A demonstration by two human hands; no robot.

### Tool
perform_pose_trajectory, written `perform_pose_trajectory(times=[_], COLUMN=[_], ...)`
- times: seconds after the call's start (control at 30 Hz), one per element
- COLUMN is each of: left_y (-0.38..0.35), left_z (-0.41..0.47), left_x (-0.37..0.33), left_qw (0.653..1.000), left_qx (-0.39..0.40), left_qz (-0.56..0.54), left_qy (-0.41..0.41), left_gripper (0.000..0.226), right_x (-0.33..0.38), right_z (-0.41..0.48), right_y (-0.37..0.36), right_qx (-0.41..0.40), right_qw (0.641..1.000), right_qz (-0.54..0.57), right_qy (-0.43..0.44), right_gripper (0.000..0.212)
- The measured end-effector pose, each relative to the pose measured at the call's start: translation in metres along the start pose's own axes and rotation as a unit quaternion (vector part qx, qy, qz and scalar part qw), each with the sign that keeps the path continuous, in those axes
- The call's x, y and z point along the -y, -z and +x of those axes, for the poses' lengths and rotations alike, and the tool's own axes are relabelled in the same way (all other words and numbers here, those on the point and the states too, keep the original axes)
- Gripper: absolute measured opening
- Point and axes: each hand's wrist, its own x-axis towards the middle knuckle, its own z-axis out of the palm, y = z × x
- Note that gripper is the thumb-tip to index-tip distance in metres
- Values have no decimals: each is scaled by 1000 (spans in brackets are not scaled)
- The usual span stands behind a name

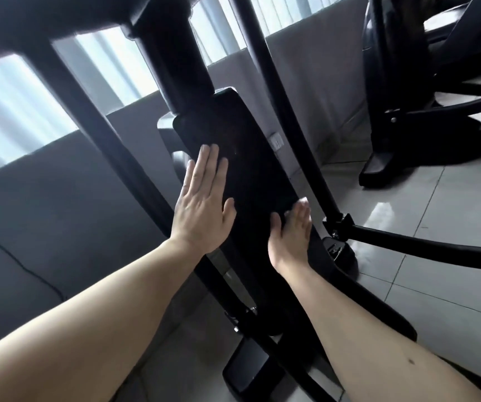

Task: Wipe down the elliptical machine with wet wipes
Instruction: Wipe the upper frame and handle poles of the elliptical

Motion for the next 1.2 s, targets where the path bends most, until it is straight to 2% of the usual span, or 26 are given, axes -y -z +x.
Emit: perform_pose_trajectory(times=[0.1, 0.17, 0.27, 0.37, 0.43, 0.53, 0.6, 0.67, 0.73, 0.8, 0.9, 1.0, 1.07, 1.2], left_y=[-6, -10, -15, -19, -20, -24, -25, -24, -22, -18, -12, -6, -2, 5], left_z=[1, 1, 1, 1, 1, 1, 2, 2, 2, 1, -2, -5, -7, -19], left_x=[-4, -6, -5, -3, -4, -7, -9, -11, -14, -15, -11, -8, -6, -5], left_qw=[1000, 1000, 999, 999, 999, 999, 999, 998, 998, 997, 998, 998, 998, 996], left_qx=[-2, -13, -34, -36, -32, -22, -14, -4, 3, 10, 15, 23, 29, 49], left_qz=[13, 16, 10, 11, 14, 29, 45, 54, 60, 65, 64, 58, 56, 75], left_qy=[15, 17, 9, 3, 4, 14, 19, 27, 35, 35, 19, 7, 8, 5], left_gripper=[79, 79, 77, 77, 78, 80, 81, 81, 81, 79, 76, 76, 80, 94], right_x=[13, 40, 77, 64, 29, -34, -63, -66, -44, -8, 34, 34, 14, -29], right_z=[2, 10, 22, 26, 16, -8, -23, -28, -24, -21, -20, -20, -30, -56], right_y=[2, 4, 5, 4, 1, 0, -1, -1, -2, -4, -10, -14, -17, -24], right_qx=[11, -1, 1, -2, -3, 18, 49, 60, 33, 11, 16, 17, 13, 16], right_qw=[997, 998, 991, 988, 993, 999, 989, 982, 989, 998, 993, 986, 992, 998], right_qz=[44, 67, 38, -1, -17, -16, -12, 3, 31, 51, 28, -13, -22, -12], right_qy=[-60, 4, 131, 156, 118, -36, -137, -180, -144, -38, 117, 163, 126, -60], right_gripper=[77, 75, 69, 70, 76, 79, 80, 84, 85, 84, 78, 76, 77, 83])
